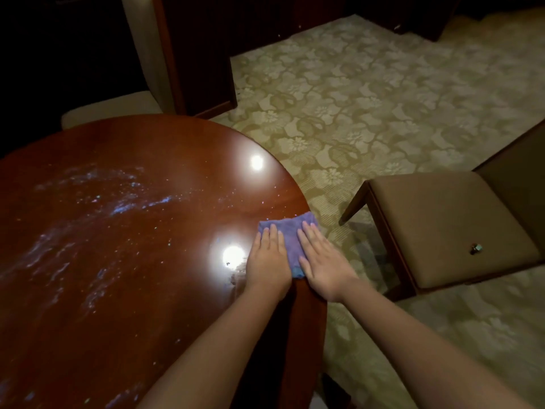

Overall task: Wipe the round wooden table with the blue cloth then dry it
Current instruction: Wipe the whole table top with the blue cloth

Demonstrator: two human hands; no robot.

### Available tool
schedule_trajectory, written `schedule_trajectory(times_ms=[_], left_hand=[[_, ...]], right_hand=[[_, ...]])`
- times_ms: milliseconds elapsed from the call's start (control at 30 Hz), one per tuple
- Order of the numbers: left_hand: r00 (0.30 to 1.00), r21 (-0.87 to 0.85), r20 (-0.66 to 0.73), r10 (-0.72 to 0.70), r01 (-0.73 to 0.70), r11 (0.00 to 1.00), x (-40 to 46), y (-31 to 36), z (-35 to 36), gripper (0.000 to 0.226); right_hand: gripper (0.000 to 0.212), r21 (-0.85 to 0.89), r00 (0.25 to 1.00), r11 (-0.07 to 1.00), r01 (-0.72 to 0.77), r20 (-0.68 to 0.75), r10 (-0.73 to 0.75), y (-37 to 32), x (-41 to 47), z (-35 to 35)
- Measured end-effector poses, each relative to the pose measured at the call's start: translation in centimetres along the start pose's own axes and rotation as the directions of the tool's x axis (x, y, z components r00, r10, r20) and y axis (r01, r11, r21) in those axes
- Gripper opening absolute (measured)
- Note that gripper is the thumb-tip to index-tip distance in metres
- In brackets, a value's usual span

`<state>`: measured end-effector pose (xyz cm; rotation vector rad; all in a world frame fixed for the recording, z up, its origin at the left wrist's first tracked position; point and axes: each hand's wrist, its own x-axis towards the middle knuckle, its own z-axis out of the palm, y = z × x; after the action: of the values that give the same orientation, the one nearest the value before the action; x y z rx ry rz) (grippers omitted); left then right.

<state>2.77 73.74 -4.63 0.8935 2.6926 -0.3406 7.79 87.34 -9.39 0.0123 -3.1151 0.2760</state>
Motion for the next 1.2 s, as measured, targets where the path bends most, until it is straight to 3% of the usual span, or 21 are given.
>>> schedule_trajectory(times_ms=[200,433,500,700,867,1100,1200], left_hand=[[0.999,0.032,0.032,0.042,-0.043,0.999,-0.4,-0.2,-0.5,0.064],[0.988,0.024,0.086,-0.129,0.128,0.992,5.2,-2.1,-2.4,0.064],[0.984,0.004,0.101,-0.144,0.144,0.99,4.7,-1.5,-2.5,0.064],[0.988,0.019,0.126,-0.093,0.092,0.996,3.7,-0.5,-2.1,0.065],[0.977,-0.039,0.095,-0.19,0.194,0.98,7.2,-3.0,-3.1,0.067],[0.984,-0.02,0.154,-0.088,0.092,0.996,1.9,-1.0,-2.7,0.068],[0.99,-0.031,0.13,-0.063,0.067,0.997,1.3,-1.2,-2.5,0.069]], right_hand=[[0.056,-0.006,0.999,0.999,0.043,-0.004,-0.043,-0.1,-0.6,-0.6],[0.066,0.017,0.985,0.991,0.13,0.113,-0.131,1.9,8.4,-1.8],[0.069,0.052,0.976,0.989,0.141,0.161,-0.147,2.3,7.5,-2.0],[0.061,0.053,0.967,0.976,0.211,0.131,-0.217,3.5,4.9,-1.1],[0.089,0.021,0.947,0.976,0.216,0.24,-0.215,3.0,11.0,-2.8],[0.062,0.054,0.938,0.978,0.203,0.276,-0.21,2.1,4.7,-2.3],[0.061,0.019,0.931,0.984,0.179,0.319,-0.176,2.2,4.5,-2.6]])
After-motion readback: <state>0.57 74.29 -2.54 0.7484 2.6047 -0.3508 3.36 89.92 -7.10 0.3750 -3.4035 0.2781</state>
